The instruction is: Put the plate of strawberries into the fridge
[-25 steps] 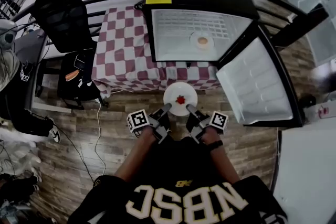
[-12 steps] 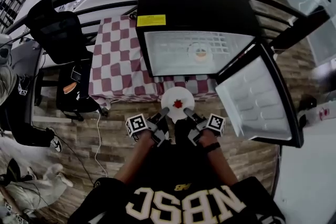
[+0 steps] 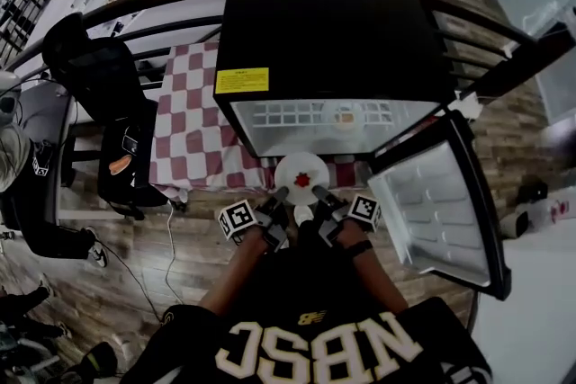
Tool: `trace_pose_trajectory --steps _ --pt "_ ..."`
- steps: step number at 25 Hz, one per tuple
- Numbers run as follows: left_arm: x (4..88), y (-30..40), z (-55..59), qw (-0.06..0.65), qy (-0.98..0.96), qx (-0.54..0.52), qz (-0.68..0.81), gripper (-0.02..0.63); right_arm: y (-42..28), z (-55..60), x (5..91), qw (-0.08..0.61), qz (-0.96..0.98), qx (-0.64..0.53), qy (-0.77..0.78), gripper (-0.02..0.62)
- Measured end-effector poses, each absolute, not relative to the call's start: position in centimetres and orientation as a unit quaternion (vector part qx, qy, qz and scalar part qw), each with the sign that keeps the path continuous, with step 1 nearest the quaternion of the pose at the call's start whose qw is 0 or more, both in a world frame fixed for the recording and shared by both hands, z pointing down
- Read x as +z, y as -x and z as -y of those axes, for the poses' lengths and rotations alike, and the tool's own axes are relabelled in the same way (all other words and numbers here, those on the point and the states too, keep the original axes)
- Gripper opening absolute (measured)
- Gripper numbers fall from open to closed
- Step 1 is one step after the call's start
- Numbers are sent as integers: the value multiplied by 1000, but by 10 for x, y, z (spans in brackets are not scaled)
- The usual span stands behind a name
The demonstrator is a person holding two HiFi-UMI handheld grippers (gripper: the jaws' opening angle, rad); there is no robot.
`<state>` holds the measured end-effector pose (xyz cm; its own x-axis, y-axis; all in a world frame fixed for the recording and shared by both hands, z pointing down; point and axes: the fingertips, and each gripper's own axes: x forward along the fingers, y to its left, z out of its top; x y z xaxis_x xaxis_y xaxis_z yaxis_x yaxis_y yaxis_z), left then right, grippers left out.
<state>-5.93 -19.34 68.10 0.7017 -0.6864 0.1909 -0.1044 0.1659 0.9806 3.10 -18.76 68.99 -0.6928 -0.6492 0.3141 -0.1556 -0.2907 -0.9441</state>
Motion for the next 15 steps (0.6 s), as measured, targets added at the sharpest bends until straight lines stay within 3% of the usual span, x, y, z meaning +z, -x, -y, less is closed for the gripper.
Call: trace_pose_trajectory --steps 15 --pt "712 59 275 656 -613 -191 397 29 -33 278 722 154 -592 -705 359 34"
